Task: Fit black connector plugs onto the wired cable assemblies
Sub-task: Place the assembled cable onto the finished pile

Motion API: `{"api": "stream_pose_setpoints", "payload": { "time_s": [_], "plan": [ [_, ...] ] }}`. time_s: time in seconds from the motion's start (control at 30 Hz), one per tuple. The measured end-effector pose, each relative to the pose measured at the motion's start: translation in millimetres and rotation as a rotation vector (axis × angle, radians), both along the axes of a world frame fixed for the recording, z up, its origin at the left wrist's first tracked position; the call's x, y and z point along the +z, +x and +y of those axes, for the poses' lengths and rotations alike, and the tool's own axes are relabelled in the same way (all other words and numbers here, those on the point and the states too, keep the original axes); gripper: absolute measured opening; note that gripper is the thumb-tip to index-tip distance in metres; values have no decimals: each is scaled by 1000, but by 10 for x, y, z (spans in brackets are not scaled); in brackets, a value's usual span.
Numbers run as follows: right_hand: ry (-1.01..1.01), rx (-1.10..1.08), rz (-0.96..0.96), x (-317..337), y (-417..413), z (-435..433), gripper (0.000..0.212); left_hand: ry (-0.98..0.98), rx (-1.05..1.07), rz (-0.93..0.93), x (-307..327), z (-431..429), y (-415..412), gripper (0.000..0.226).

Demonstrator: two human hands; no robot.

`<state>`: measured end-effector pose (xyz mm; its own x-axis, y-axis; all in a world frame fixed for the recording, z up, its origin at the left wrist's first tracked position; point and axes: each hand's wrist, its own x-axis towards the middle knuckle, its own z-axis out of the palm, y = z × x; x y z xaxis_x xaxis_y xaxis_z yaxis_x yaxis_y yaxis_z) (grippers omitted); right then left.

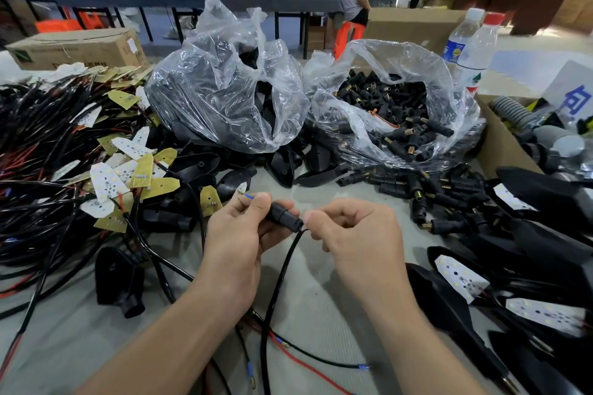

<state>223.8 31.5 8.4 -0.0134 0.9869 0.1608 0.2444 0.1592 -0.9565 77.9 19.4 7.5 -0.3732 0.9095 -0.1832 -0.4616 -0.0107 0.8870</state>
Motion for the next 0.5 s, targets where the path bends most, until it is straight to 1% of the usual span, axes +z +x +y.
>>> {"api": "stream_pose_setpoints", "payload": {
  "time_s": [0.1,0.17,0.23,0.3,0.33,0.37,0.43,0.5],
  "plan": [
    [43,-19,-76,-1,-30,-20,11,6,7,5,-14,-9,9,16],
    [19,8,-93,-2,-42,-34,14,3,35,2,-21,-7,14,20],
    [-46,71,-15,2,-38,-25,18,-6,56,-5,-25,-4,7,20],
    [-124,164,132,19,-5,4,20,-14,66,-23,-26,4,-5,20],
    [-148,204,177,31,17,18,19,-18,66,-33,-26,9,-10,21],
    [-157,229,183,42,37,26,17,-25,65,-40,-27,14,-15,21],
    [-145,222,121,46,51,23,14,-39,61,-51,-29,22,-24,21],
    [-110,161,32,39,23,-4,12,-40,62,-50,-27,28,-31,22]
  ]
}}
